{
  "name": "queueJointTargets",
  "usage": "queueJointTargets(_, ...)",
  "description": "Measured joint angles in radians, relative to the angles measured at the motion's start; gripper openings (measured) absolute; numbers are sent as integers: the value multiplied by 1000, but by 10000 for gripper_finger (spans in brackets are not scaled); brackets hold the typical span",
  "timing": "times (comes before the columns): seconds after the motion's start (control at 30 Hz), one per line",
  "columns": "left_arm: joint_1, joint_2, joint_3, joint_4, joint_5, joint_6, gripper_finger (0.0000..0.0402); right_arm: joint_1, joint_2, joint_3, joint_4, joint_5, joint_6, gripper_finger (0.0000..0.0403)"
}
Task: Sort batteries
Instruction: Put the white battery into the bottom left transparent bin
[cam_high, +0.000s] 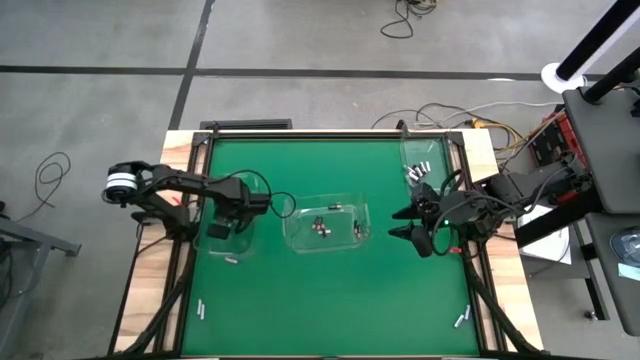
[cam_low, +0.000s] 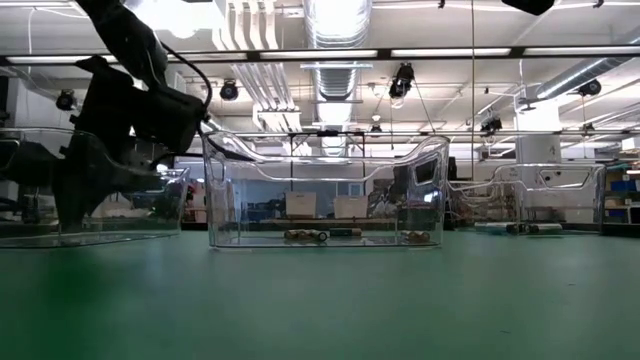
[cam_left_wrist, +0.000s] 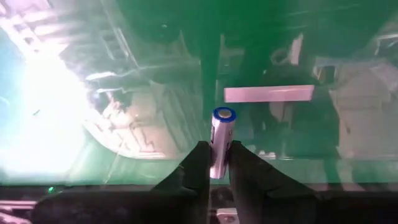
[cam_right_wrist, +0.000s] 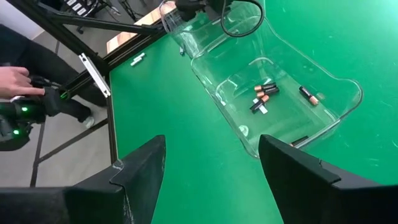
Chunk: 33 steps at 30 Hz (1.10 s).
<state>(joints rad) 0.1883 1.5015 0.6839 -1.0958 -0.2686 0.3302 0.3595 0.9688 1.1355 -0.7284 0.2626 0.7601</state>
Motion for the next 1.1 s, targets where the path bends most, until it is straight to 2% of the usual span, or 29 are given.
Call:
queueJointTargets(0.3,0,-44,49,-31,-25,-23,122,0,0,0,0,-1,-2,245)
queueJointTargets(0.47,-4,-106,202,-179,-26,-117,151,0,0,0,0,-1,-18,254)
queueJointTargets(0.63,-6,-200,422,-214,169,-446,155,0,0,0,0,0,-25,258)
queueJointTargets(0.7,-20,-237,495,-219,189,-629,155,0,0,0,0,23,-27,257)
queueJointTargets(0.8,-61,-291,575,-221,172,-931,155,0,-1,0,0,60,-29,261)
queueJointTargets(0.93,-197,-349,619,-219,115,-1150,155,0,-1,0,1,94,-37,279)
queueJointTargets(1.1,-416,-366,591,-217,15,-1426,171,0,-1,0,1,104,-38,307)
